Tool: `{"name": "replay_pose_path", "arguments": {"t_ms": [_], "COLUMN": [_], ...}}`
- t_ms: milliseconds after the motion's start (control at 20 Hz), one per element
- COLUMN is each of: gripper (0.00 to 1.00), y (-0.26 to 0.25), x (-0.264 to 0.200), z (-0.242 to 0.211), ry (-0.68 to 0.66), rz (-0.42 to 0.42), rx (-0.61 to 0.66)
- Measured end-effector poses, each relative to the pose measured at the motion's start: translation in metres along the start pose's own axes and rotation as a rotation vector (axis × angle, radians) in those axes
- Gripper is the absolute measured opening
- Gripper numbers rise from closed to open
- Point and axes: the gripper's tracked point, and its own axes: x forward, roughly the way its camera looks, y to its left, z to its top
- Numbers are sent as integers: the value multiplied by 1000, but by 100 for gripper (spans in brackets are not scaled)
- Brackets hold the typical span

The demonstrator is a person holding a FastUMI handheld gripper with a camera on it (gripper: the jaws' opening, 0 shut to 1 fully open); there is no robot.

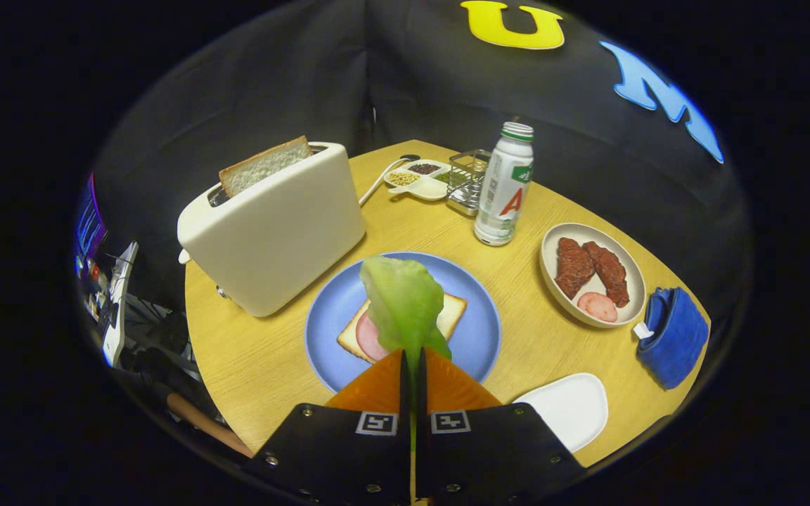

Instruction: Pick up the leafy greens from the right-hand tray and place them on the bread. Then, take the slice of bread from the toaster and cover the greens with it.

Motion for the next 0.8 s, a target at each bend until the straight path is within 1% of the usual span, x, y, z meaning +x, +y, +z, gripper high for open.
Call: {"name": "replay_pose_path", "arguments": {"t_ms": [300,350,400,450,500,550,600,650,700,750,800], "gripper": [3,6,12,14,24,25,40,45,45,48,58], "y": [14,13,11,10,9,6,4,1,-1,-3,-5], "x": [24,25,26,26,27,24,23,22,20,16,14], "z": [6,8,6,6,6,8,10,12,15,18,19], "ry": [34,32,39,36,33,25,19,12,0,-9,-13], "rz": [32,31,28,33,31,23,21,21,19,15,9], "rx": [-25,-34,-42,-43,-38,-32,-31,-27,-20,-18,-19]}}
